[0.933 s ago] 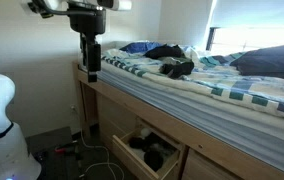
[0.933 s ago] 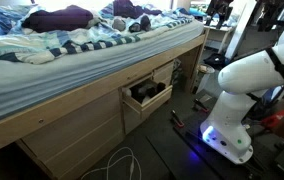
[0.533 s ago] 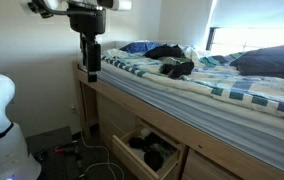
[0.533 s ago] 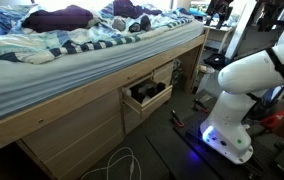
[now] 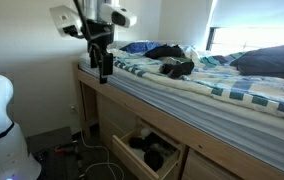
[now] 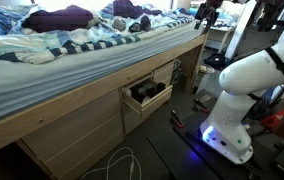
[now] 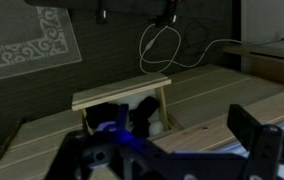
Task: Pick up the object from the open drawer and put it on the bed
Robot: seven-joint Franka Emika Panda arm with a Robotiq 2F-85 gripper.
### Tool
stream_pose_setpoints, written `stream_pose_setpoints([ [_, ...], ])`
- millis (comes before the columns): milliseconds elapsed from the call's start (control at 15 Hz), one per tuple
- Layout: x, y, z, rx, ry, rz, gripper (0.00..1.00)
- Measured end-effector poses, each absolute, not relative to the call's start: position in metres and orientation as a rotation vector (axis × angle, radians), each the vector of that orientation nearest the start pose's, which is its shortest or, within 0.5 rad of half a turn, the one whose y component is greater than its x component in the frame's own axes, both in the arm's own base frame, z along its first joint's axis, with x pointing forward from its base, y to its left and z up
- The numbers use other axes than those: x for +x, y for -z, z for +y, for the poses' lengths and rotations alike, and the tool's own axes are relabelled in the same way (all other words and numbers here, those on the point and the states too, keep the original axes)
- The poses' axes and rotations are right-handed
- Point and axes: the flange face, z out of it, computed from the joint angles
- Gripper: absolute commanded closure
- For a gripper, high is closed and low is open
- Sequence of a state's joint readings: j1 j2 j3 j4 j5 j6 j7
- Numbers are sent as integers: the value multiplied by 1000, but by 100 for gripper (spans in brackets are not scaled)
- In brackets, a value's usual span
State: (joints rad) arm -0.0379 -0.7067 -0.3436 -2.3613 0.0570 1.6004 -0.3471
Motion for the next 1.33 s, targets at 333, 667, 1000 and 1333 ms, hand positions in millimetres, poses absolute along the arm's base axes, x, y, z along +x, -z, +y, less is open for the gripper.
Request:
stream_pose_setpoints([
  [333,359,-507,-112,-2804,46,-218,0],
  [667,397,-458,-112,-2774,43,-243,0],
  [1000,424,-400,-123,-2777,-5,-129,0],
  [1333,442,-362,-123,-2846,-52,-92,0],
])
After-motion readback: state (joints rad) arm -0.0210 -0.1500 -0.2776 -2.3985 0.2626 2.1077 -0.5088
